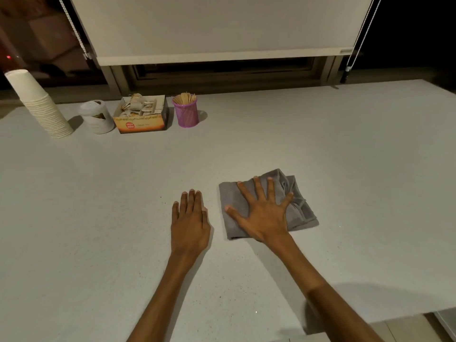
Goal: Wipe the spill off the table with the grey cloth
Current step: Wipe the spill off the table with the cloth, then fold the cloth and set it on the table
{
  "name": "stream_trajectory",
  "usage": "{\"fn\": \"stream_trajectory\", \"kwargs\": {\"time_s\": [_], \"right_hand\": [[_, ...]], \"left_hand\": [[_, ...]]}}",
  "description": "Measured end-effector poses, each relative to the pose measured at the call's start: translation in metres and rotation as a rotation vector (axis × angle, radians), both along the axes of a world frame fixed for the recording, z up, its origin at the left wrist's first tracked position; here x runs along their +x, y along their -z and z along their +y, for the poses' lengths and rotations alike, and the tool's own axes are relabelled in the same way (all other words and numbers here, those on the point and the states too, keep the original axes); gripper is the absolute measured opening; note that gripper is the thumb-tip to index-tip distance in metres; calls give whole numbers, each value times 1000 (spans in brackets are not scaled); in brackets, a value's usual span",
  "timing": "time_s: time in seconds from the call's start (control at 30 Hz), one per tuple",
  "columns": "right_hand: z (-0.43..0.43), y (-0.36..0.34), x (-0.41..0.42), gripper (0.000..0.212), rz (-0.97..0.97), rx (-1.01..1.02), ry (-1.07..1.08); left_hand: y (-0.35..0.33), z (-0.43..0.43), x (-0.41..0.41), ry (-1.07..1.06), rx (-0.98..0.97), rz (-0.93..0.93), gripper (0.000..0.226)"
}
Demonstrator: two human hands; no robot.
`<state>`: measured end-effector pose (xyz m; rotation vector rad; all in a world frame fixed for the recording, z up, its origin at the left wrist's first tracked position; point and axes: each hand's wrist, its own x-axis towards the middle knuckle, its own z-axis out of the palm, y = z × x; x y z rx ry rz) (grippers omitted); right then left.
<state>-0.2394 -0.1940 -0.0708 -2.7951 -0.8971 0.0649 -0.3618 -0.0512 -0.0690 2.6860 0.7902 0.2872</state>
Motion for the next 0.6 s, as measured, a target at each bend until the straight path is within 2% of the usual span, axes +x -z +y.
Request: {"fn": "stream_trajectory", "kwargs": {"time_s": [0.23,0.37,0.47,0.53,0.6], "right_hand": [[3,-23,36,89,114,85,32],[-25,-31,48,84,113,149,263],[-50,-31,39,94,113,185,403],[-60,-33,32,97,140,152,463],[-64,-38,28,87,135,106,481]], "left_hand": [[-6,-1,-1,-16,-117,-69,55],[-14,1,2,-45,-140,-143,51],[-24,-7,14,-91,-95,-212,43],[-32,-21,26,-91,-118,-190,47],[-38,-37,36,-72,-136,-115,52]]}}
